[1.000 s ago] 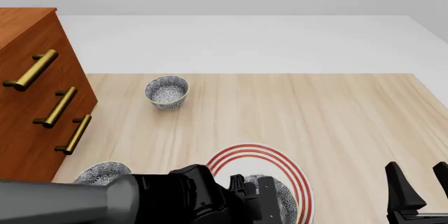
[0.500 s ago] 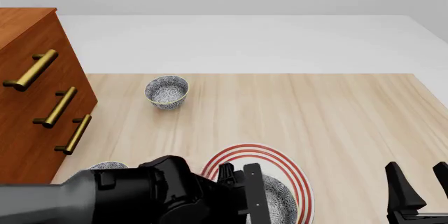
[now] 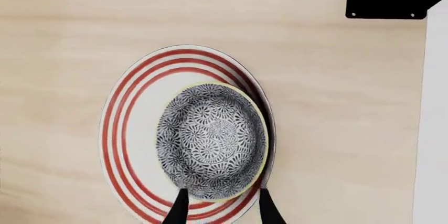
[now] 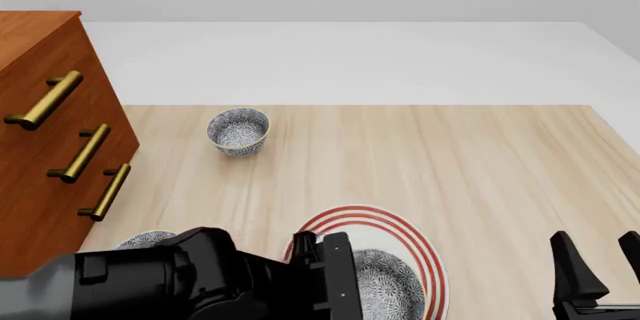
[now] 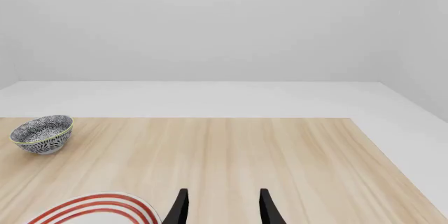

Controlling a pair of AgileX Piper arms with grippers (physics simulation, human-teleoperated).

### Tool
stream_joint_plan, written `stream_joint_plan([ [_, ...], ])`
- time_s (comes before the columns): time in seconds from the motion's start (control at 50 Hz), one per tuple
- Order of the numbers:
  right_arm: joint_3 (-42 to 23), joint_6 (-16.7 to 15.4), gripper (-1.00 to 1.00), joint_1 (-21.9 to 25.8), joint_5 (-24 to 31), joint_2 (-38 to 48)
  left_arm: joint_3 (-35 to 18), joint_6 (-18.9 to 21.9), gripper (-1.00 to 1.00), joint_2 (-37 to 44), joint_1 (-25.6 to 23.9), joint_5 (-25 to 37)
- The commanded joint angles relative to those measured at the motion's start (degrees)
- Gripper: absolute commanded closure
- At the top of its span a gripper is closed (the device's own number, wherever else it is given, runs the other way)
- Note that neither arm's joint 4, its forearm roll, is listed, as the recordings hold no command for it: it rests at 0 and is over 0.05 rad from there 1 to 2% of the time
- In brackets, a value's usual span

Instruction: Pick up the bowl and put it in the middle on the plate.

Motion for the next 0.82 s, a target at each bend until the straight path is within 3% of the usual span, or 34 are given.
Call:
stream_joint_plan([
  [0.02,0.0,0.0,-1.00,0.0,0.0,0.0,2.4,-0.4,-1.00,-2.9,0.5,-0.7],
  [0.16,0.0,0.0,-1.00,0.0,0.0,0.0,3.1,-2.6,-1.00,-6.7,1.3,-0.8],
  [0.46,0.0,0.0,-1.00,0.0,0.0,0.0,9.9,-8.5,-1.00,-14.4,3.5,-5.1],
  [0.82,0.0,0.0,-1.00,0.0,0.0,0.0,17.7,-10.2,-1.00,-29.9,14.9,-2.5],
])
